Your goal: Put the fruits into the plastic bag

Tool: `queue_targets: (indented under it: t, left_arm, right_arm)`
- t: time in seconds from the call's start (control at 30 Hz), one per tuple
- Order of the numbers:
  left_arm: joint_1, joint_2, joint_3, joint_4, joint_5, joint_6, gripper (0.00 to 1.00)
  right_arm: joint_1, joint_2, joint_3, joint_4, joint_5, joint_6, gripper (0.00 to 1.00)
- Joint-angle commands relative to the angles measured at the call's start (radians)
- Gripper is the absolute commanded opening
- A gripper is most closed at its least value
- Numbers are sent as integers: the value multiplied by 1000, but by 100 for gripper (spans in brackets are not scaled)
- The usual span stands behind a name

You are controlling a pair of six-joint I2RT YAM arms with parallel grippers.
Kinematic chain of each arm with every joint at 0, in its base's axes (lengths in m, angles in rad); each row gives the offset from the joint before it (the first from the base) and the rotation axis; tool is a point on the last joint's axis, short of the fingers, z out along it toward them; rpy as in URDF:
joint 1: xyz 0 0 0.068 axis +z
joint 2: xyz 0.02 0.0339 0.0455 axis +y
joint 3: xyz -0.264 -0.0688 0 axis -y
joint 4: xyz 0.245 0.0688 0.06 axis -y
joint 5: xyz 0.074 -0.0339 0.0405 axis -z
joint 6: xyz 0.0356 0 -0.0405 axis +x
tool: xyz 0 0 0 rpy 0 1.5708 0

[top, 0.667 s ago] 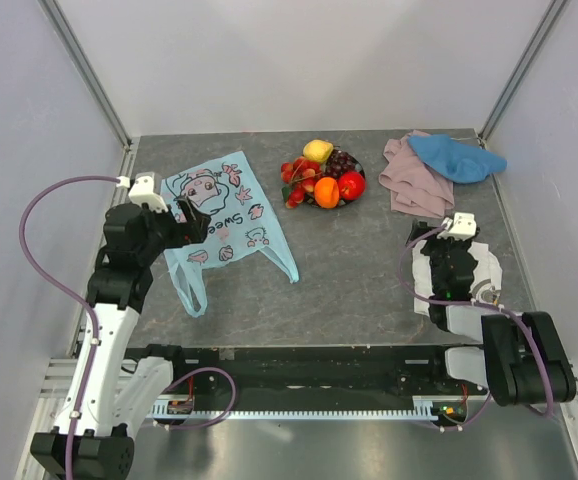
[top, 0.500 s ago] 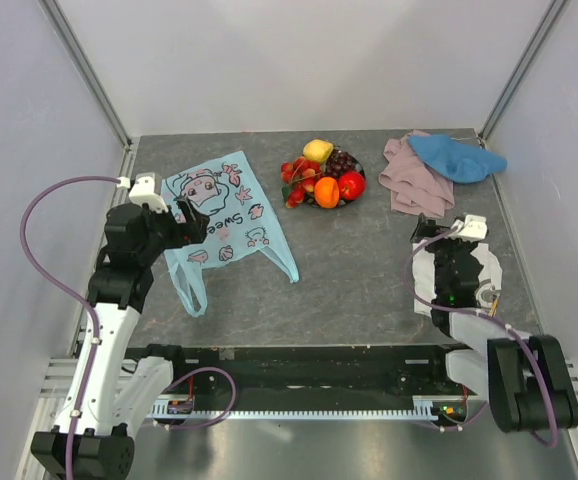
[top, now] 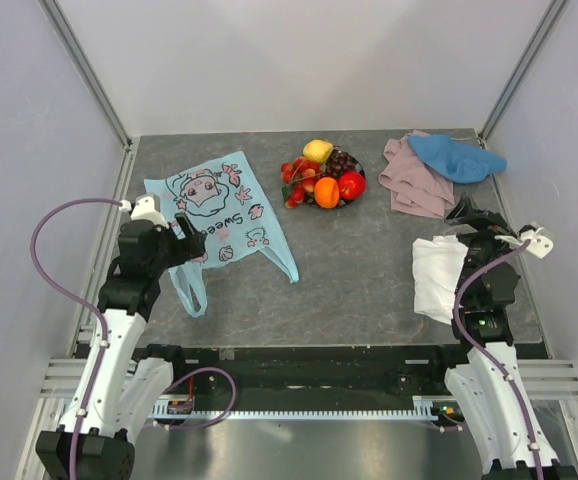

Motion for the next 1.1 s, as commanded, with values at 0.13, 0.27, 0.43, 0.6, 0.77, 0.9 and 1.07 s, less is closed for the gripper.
queue_targets:
  t: [0.13, 0.27, 0.43, 0.6, 0.77, 0.9, 1.07]
  left_arm:
    - [-15, -31, -118, -65, -109, -185, 89]
    - [-46, -71, -192, -65, -169, -253, 89]
    - [-72, -22, -182, -85, -263, -285, 90]
    - [-72, 60, -172, -85, -263, -305, 91]
    - [-72, 130, -182, -35, -205, -299, 91]
    - [-72, 132, -231, 33, -107, -293, 89]
    - [-71, 136, -272, 123, -24, -279, 84]
  right_arm:
    - [0, 86, 202, -367, 15, 33, 98]
    - [0, 202, 287, -470, 0, 28, 98]
    - [0, 228, 273, -428, -62, 31, 98]
    - [0, 227, 270, -425, -54, 28, 98]
    - [0, 233, 261, -416, -56, 33, 98]
    - [0, 233, 258, -415, -57, 31, 98]
    - [0, 228, 255, -411, -73, 19, 98]
